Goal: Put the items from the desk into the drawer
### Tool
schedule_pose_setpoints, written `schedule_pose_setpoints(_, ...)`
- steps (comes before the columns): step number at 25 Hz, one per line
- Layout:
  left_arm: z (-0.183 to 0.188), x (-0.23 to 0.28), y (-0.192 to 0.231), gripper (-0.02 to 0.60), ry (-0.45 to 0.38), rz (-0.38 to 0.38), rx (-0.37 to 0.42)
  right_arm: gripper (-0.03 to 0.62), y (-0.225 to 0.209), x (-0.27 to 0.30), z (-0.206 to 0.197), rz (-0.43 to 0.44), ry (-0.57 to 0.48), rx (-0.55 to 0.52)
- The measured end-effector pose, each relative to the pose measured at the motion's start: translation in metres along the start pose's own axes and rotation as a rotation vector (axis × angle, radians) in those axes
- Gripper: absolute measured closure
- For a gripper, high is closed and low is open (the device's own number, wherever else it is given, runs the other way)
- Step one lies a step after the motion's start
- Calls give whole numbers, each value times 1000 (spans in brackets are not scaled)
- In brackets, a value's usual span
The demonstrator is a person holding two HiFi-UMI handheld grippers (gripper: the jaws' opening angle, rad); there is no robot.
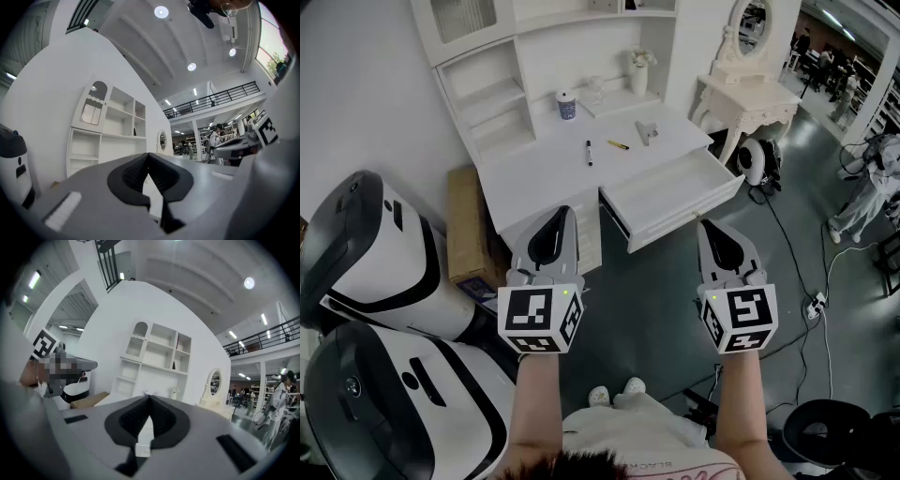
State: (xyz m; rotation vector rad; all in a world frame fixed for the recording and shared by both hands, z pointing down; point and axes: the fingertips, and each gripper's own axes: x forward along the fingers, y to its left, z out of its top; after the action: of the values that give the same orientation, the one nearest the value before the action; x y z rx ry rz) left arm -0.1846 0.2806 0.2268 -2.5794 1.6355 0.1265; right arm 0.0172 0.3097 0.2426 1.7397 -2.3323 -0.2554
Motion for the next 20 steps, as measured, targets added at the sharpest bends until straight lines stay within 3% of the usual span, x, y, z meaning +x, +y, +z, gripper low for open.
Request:
schedule_pose_setpoints(11, 7, 22, -36, 572, -27, 12, 5, 586, -38, 1, -6, 33, -34, -2)
schedule_pose_setpoints(20, -8, 52, -32, 572, -12, 22, 30, 586, -64, 27, -23, 8, -11, 19)
